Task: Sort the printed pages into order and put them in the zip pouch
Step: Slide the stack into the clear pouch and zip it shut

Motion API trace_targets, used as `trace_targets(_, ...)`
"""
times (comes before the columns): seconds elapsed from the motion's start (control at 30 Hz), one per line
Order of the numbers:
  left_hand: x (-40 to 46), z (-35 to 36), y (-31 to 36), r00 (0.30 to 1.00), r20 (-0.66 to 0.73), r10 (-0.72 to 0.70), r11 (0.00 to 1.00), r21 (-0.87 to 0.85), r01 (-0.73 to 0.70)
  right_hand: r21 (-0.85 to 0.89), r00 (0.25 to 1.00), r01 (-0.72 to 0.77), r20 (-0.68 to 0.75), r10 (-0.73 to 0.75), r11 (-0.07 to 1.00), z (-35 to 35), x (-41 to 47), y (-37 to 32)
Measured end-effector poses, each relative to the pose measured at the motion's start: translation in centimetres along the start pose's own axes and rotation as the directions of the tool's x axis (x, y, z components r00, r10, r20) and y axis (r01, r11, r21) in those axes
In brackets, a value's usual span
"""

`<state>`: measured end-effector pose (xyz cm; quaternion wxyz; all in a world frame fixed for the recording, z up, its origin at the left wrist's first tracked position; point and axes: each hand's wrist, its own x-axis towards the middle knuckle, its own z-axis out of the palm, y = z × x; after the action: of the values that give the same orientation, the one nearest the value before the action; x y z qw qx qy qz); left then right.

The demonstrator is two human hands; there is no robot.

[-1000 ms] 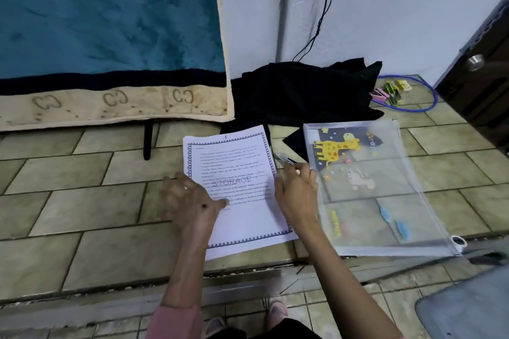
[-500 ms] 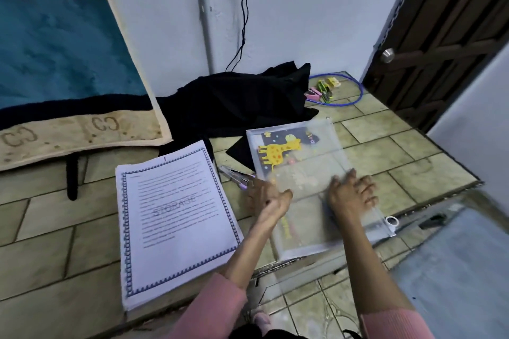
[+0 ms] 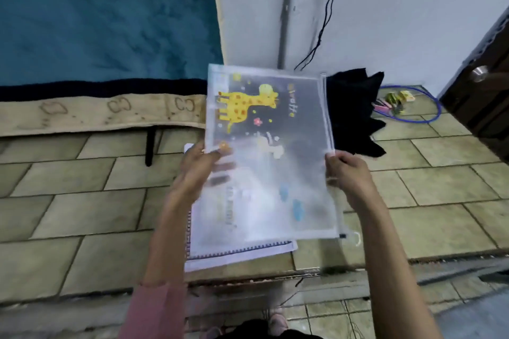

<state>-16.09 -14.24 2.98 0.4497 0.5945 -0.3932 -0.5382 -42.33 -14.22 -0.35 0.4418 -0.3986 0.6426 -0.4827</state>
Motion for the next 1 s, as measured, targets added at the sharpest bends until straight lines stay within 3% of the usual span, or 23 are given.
trace_targets(0.07,0.1,-5.4,-1.0,0.981,-0.192,-0.031,0.997,0.06,0.043,0.038,0.981,-0.053,0.191,0.045,0.998,5.0,-0.9,-0.3)
trace_targets(0.17,0.0,-12.8,-3.1,0.891,-0.454,0.025,0.959,0.262,0.107,0.042,0.909,-0.163,0.396,0.133,0.986,11.6,-2.8,0.2)
trace_targets(0.27,0.0,-17.6,-5.1,0.82,-0.567,0.078,0.868,0.443,0.224,0.017,0.869,-0.217,0.459,0.186,0.976,16.7,-4.1,1.2)
trace_targets(0.37,0.5,-18.2,-6.4,0.752,-0.638,0.163,0.778,0.552,0.3,-0.089,0.876,-0.206,0.428,0.224,0.975,19.6,-4.4,2.5)
trace_targets(0.43,1.1,-16.3,-7.2,0.736,-0.58,0.35,0.703,0.682,0.202,-0.158,0.892,-0.185,0.387,0.233,0.97,20.5,-4.5,3.2)
trace_targets(0.5,1.8,-13.2,-8.1,0.831,-0.302,0.467,0.62,0.782,-0.064,-0.152,0.897,-0.198,0.371,0.241,0.968,20.8,-4.6,3.4)
trace_targets(0.53,2.0,-11.4,-8.6,0.883,-0.159,0.441,0.609,0.776,-0.164,-0.122,0.891,-0.214,0.383,0.245,0.969,20.8,-4.7,3.1)
trace_targets(0.6,2.3,-8.7,-10.3,0.94,-0.008,0.34,0.582,0.787,-0.204,-0.122,0.89,-0.197,0.395,0.229,0.973,20.1,-4.8,2.4)
trace_targets(0.67,2.6,-7.7,-12.1,0.961,0.009,0.275,0.47,0.871,-0.142,-0.242,0.944,-0.097,0.284,0.166,0.965,18.3,-4.2,1.9)
trace_targets(0.73,2.8,-7.9,-13.3,0.962,0.011,0.272,0.367,0.923,-0.114,-0.464,0.996,-0.015,0.073,0.055,0.886,15.4,-3.0,2.0)
trace_targets(0.83,3.1,-8.0,-13.7,0.949,0.012,0.314,0.321,0.94,-0.118,-0.692,0.985,-0.161,-0.161,0.068,0.704,12.1,-1.7,3.0)
trace_targets(0.9,3.1,-7.8,-13.8,0.937,0.012,0.348,0.306,0.944,-0.126,-0.676,0.959,-0.282,-0.204,0.195,0.681,11.7,-1.2,3.7)
trace_targets(1.0,3.2,-7.9,-13.8,0.94,0.011,0.341,0.303,0.945,-0.121,-0.643,0.948,-0.301,-0.122,0.294,0.704,12.2,-0.9,3.5)
